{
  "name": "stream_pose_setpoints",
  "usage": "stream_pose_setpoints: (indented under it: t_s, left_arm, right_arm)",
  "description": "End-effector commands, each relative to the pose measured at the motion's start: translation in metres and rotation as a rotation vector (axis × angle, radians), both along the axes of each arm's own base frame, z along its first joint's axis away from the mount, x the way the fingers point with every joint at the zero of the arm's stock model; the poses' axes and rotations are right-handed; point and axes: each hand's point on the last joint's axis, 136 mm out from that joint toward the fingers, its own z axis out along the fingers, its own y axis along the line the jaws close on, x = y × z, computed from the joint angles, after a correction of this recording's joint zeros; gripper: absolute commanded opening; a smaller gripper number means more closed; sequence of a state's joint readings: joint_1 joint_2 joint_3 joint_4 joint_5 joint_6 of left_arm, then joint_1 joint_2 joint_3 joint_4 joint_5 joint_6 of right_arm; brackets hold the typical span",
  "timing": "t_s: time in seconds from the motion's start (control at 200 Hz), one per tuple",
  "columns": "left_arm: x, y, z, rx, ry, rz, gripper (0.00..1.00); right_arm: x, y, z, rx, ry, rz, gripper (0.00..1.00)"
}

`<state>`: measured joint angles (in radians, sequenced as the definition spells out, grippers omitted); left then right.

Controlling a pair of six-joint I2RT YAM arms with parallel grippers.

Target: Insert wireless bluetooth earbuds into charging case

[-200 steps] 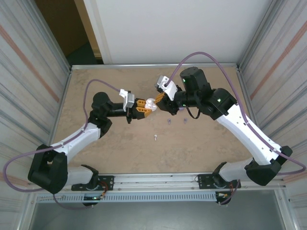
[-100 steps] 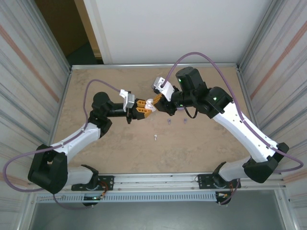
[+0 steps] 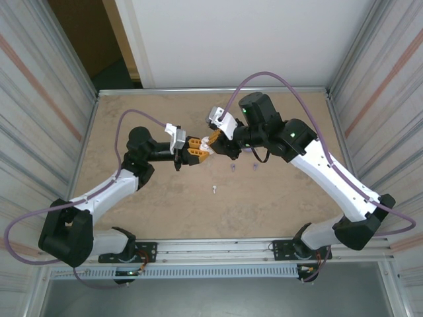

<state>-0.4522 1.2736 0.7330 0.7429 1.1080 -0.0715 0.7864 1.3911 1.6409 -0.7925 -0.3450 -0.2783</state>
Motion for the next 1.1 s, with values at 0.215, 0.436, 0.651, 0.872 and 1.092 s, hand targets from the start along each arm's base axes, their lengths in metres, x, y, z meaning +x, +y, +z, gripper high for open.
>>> stream_pose_setpoints:
  t_s: [0.215, 0.436, 0.651, 0.872, 1.092]
  left_arm:
    - [-0.006, -0.002, 0.017, -0.018, -0.062, -0.032, 0.0]
    - [-0.007, -0.004, 0.017, -0.02, -0.065, -0.037, 0.0]
    - [-0.007, -0.006, 0.018, -0.023, -0.066, -0.04, 0.0]
    - [-0.005, -0.005, 0.018, -0.032, -0.07, -0.025, 0.0]
    - [0.006, -0.003, 0.021, -0.063, -0.079, 0.056, 0.0]
  right_arm:
    - [-0.006, 0.005, 0.004, -0.011, -0.008, 0.043, 0.14]
    - [-0.004, 0.008, 0.001, -0.018, -0.005, 0.041, 0.2]
    - [-0.001, 0.008, 0.015, 0.017, -0.028, 0.019, 0.3]
    - [0.007, -0.003, 0.042, 0.102, -0.074, -0.059, 0.42]
    - [0.018, -0.026, 0.058, 0.233, -0.064, -0.187, 0.6]
